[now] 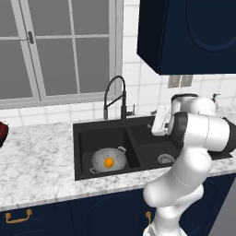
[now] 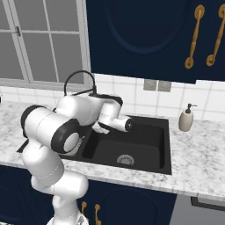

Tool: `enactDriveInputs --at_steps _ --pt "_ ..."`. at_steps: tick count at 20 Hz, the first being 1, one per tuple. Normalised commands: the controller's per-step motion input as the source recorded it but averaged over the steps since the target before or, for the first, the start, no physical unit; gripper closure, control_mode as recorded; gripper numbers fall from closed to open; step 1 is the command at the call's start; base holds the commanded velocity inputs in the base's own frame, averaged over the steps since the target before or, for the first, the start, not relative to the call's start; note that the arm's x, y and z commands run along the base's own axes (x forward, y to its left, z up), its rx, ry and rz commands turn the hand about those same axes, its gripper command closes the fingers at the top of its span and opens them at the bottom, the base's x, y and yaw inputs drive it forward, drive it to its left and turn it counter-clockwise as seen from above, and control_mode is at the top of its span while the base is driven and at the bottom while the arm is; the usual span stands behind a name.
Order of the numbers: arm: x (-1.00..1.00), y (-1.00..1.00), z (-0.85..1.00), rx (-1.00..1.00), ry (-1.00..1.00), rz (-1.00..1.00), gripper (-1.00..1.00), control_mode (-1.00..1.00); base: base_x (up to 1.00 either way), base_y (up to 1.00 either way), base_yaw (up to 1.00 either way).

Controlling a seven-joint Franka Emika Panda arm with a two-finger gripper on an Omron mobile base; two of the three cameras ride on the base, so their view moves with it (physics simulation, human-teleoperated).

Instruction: Put the colander in the sink, put the orange in the colander, and turn on the sink faucet and pour water over the colander.

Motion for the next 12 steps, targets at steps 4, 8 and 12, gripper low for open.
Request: enactDriveInputs --at_steps 4,8,12 --pt "0.36 0.10 0.17 0.08 -0.04 0.00 -1.00 -1.00 0.00 0.00 0.00" --pt "0.56 0.06 0.17 0.02 0.00 0.00 -1.00 -1.00 0.00 0.00 0.00" --pt "0.42 0.00 0.11 0.08 0.00 0.00 -1.00 -1.00 0.00 0.00 0.00"
